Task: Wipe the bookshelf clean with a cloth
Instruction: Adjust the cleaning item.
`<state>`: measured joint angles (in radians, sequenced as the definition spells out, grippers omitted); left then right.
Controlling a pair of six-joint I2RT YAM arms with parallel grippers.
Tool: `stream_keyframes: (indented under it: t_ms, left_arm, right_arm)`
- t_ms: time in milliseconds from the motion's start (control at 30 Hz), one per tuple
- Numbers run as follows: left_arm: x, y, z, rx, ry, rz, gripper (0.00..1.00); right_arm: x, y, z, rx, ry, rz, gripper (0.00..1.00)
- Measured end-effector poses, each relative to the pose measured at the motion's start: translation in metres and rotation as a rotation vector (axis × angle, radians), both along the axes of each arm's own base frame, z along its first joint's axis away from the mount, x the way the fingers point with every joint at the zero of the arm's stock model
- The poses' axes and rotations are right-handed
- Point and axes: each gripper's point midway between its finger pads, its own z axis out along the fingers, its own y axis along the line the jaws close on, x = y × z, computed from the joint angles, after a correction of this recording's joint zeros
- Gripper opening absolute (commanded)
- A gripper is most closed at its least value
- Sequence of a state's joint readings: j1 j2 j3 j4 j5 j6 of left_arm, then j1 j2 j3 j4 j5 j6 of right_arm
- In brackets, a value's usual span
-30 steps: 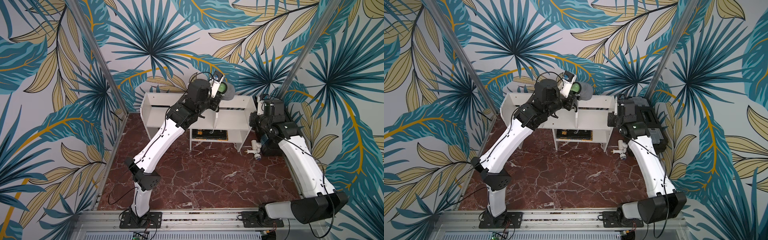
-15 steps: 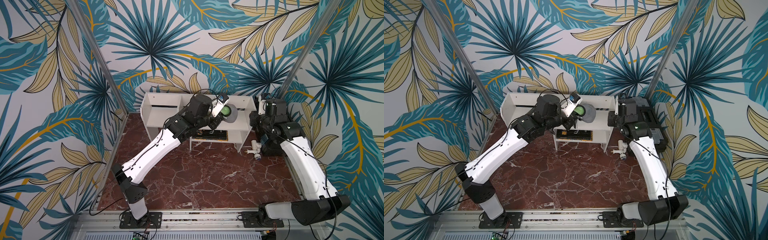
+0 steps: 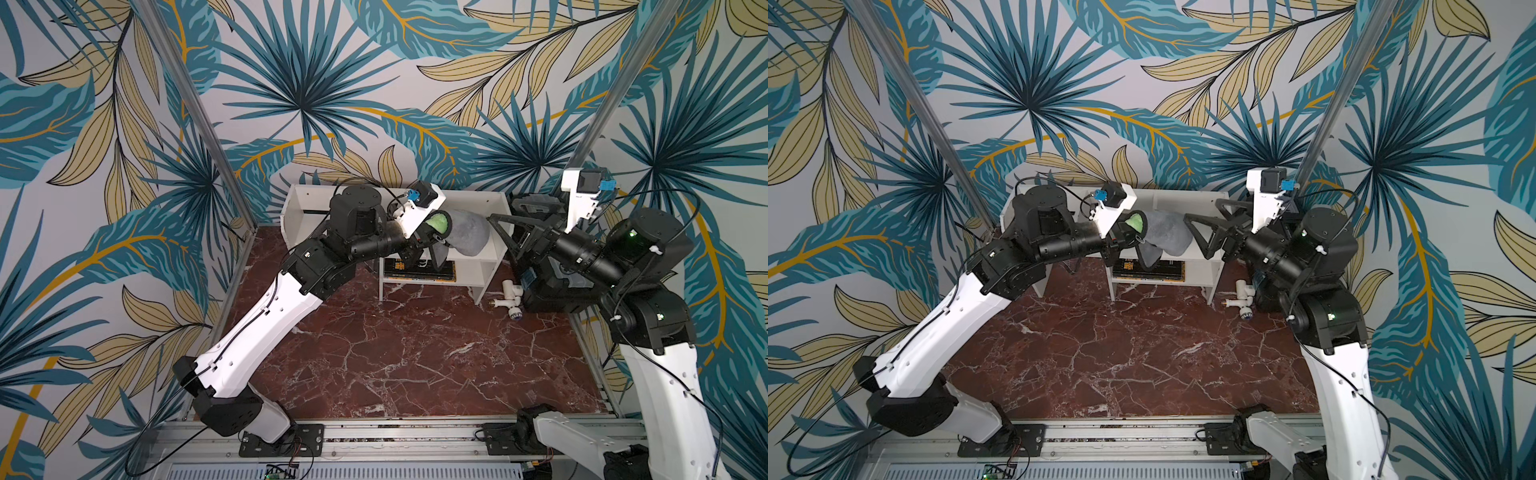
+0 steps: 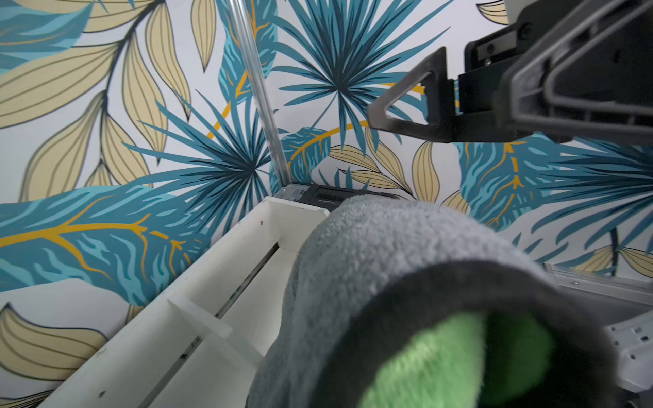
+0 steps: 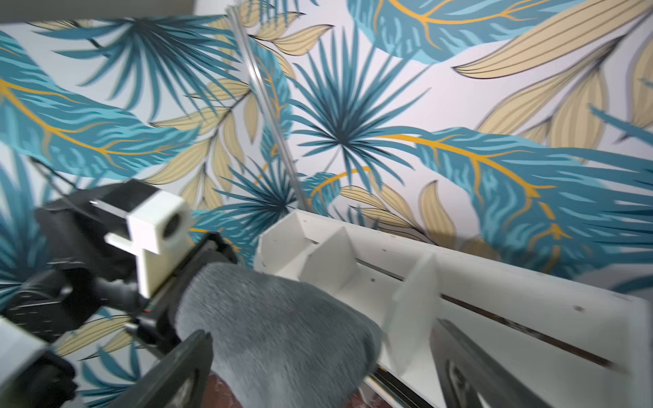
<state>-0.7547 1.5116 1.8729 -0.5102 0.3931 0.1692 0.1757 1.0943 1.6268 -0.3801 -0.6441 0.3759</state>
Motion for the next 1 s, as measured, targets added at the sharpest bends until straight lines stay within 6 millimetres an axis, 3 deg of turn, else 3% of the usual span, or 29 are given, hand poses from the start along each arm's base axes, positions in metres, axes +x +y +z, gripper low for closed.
stream_keyframes:
  t_ms: [167, 267, 533, 600, 700, 733, 767, 833, 867, 933, 1000]
  left_arm:
    - [-0.014, 0.000, 0.004, -0.033, 0.007, -0.093, 0.00]
    - [-0.019, 0.007, 0.014, -0.064, -0.007, -0.112, 0.00]
    - [-0.010, 0.024, 0.026, -0.105, -0.026, -0.085, 0.00]
    - [-0.007, 0.025, 0.025, -0.108, -0.023, -0.077, 0.00]
    - [-0.005, 0.026, 0.025, -0.115, -0.022, -0.073, 0.00]
    - [-0.005, 0.026, 0.026, -0.116, -0.023, -0.072, 0.03]
    - [-0.005, 0.026, 0.026, -0.117, -0.023, -0.071, 0.14]
    - [0.001, 0.028, 0.025, -0.116, -0.031, -0.039, 0.44]
    - [0.006, 0.030, 0.024, -0.116, -0.030, -0.006, 0.53]
    - [0.025, 0.042, 0.020, -0.116, -0.025, 0.097, 0.65]
    - [0.046, 0.061, 0.016, -0.120, -0.010, 0.223, 0.71]
  right_arm:
    - [0.004, 0.035, -0.019, 0.040, 0.097, 0.197, 0.99]
    - [-0.005, 0.054, -0.029, 0.036, 0.130, 0.295, 0.96]
    - [-0.029, 0.069, -0.021, 0.058, 0.110, 0.418, 0.88]
    - [-0.034, 0.074, -0.019, 0.059, 0.103, 0.444, 0.73]
    - [-0.037, 0.079, -0.019, 0.058, 0.103, 0.462, 0.20]
    - [-0.035, 0.080, -0.021, 0.056, 0.109, 0.461, 0.04]
    - [-0.033, 0.080, -0.023, 0.053, 0.111, 0.454, 0.00]
    - [-0.024, 0.079, -0.029, 0.046, 0.130, 0.407, 0.00]
    - [-0.019, 0.077, -0.031, 0.040, 0.135, 0.380, 0.00]
    - [-0.010, 0.072, -0.034, 0.028, 0.137, 0.308, 0.00]
    - [0.001, 0.064, -0.033, 0.020, 0.138, 0.219, 0.00]
